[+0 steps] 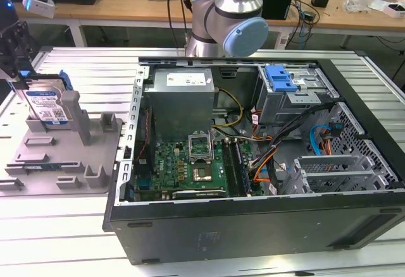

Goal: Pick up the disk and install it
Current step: 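Pick up the disk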

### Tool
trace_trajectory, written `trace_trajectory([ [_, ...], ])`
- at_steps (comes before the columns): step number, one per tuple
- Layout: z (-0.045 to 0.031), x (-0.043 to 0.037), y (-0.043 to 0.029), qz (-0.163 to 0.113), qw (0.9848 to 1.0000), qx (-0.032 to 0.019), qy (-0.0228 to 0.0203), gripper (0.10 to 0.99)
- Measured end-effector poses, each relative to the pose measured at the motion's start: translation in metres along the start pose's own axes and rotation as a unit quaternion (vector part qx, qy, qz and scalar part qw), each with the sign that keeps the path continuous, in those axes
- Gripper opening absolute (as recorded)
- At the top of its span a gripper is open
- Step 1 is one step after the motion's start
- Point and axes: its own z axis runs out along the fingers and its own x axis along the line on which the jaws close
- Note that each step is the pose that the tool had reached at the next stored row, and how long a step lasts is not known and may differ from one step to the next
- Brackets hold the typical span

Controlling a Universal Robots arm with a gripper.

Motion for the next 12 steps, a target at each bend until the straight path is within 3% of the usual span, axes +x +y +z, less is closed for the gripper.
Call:
trace_trajectory([
  [12, 0.0073, 0.0, 0.0005, 0.0, 1.0, -0.0001, 0.0, 0.482],
])
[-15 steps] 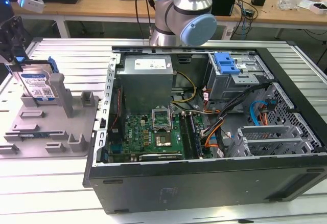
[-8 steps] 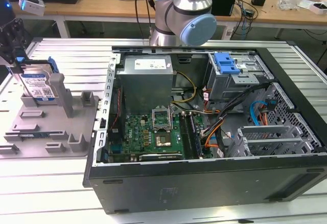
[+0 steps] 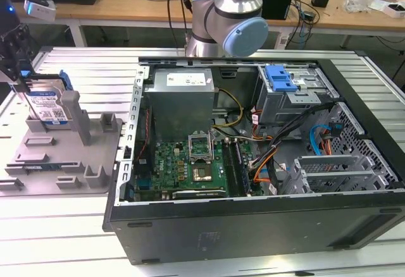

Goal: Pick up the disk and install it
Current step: 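Pick up the disk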

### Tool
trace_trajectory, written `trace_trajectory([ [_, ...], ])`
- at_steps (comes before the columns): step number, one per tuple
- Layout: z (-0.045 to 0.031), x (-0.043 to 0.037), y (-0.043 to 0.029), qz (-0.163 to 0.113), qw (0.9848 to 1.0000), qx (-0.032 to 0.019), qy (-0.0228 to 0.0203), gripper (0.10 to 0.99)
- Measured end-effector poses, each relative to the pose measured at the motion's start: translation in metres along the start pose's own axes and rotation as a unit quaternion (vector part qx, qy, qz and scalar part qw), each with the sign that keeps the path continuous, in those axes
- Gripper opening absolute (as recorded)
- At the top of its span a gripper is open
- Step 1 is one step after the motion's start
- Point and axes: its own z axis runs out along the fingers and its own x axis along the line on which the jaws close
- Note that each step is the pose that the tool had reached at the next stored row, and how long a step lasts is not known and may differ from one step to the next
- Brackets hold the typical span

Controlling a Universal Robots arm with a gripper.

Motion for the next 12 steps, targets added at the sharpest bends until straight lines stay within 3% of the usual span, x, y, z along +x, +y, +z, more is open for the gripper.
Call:
trace_trajectory([
  [8, 0.0039, 0.0, 0.0006, 0.0, 1.0, 0.0, 0.0, 0.482],
  [9, 0.0043, 0.0, 0.0007, 0.0, 1.0, 0.0, 0.0, 0.467],
  [10, 0.0046, 0.0, 0.0008, 0.0, 1.0, 0.0, 0.0, 0.392],
  [12, 0.0051, 0.0, 0.0009, 0.0, 1.0, 0.0, 0.0, 0.392],
])
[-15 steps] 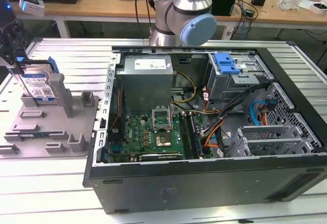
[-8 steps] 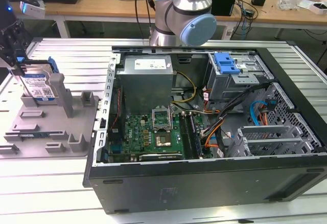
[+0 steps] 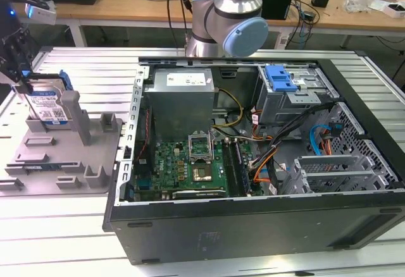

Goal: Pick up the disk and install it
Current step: 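Pick up the disk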

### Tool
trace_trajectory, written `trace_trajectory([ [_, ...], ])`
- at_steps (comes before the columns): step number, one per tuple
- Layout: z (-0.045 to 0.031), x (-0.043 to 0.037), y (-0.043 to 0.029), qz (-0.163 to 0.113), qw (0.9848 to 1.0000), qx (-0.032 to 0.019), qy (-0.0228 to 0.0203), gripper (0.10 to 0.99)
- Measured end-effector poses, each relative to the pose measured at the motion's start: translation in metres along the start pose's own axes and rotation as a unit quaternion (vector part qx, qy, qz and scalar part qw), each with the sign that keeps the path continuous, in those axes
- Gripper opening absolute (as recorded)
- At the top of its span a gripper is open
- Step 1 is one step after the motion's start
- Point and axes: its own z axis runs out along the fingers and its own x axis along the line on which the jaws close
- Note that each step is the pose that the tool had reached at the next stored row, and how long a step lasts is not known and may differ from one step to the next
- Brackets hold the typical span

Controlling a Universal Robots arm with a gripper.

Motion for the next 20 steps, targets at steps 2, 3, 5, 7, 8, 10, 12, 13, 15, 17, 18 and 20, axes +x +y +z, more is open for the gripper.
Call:
trace_trajectory([
  [2, 0.0001, 0.0, 0.0001, 0.0, 1.0, 0.0, 0.0, 0.392],
  [3, 0.0001, 0.0, 0.0001, 0.0, 1.0, 0.0, 0.0001, 0.392],
  [5, 0.0006, 0.0, 0.0001, 0.0, 1.0, 0.0, 0.0001, 0.392],
  [7, 0.0009, 0.0, 0.0001, 0.0, 1.0, 0.0, 0.0001, 0.392],
  [8, 0.001, 0.0, 0.0001, 0.0, 1.0, 0.0, 0.0001, 0.392],
  [10, 0.001, 0.0, 0.0001, 0.0, 1.0, 0.0, 0.0002, 0.38],
  [12, 0.0011, 0.0, 0.0001, 0.0, 1.0, 0.0, 0.0001, 0.369],
  [13, 0.0012, 0.0, 0.0001, 0.0, 1.0, 0.0, 0.0001, 0.369],
  [15, 0.0013, 0.0, 0.0001, 0.0, 1.0, 0.0, 0.0001, 0.369],
  [17, 0.0013, 0.0, 0.0001, 0.0, 1.0, 0.0, 0.0001, 0.369],
  [18, 0.0013, 0.0, 0.0001, 0.0, 1.0, 0.0, 0.0001, 0.369],
  [20, 0.0014, 0.0, 0.0001, 0.0, 1.0, 0.0, 0.0001, 0.369],
])
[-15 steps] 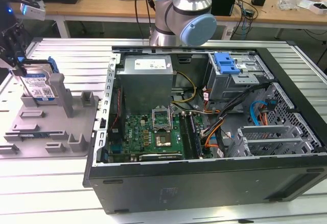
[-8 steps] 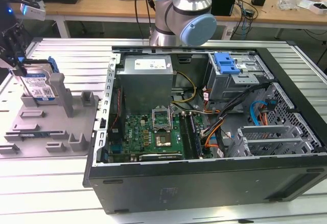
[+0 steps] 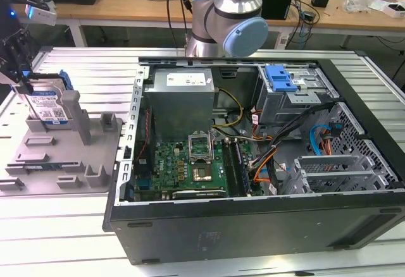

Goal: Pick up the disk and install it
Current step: 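Pick up the disk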

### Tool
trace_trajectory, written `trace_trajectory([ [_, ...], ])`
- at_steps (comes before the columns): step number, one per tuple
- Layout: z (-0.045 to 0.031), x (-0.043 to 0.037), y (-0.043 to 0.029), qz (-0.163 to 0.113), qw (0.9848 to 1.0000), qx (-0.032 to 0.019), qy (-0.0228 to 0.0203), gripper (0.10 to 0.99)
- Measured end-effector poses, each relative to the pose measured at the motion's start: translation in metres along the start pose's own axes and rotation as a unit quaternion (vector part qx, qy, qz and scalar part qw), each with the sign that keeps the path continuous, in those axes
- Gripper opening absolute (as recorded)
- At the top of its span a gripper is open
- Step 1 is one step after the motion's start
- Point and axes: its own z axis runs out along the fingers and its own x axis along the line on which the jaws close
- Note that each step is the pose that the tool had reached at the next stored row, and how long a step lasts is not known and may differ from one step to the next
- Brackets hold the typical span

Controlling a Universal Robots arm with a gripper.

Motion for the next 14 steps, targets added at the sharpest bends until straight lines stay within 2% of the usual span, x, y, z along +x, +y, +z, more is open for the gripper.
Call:
trace_trajectory([
  [4, 0.0, 0.0, 0.0, 0.0, 1.0, 0.0, 0.0, 0.369],
  [6, -0.0032, -0.0001, 0.0, 0.0, 1.0, 0.0004, -0.0002, 0.369],
  [9, -0.0146, -0.0001, 0.0002, 0.0, 1.0, 0.0001, -0.0001, 0.369],
  [11, -0.0253, 0.0, 0.0004, 0.0, 1.0, 0.0, 0.0, 0.369],
  [13, -0.0406, 0.0, 0.0006, 0.0, 1.0, 0.0, 0.0, 0.369],
  [14, -0.045, -0.0001, 0.0006, 0.0, 1.0, 0.0001, 0.0, 0.369],
])
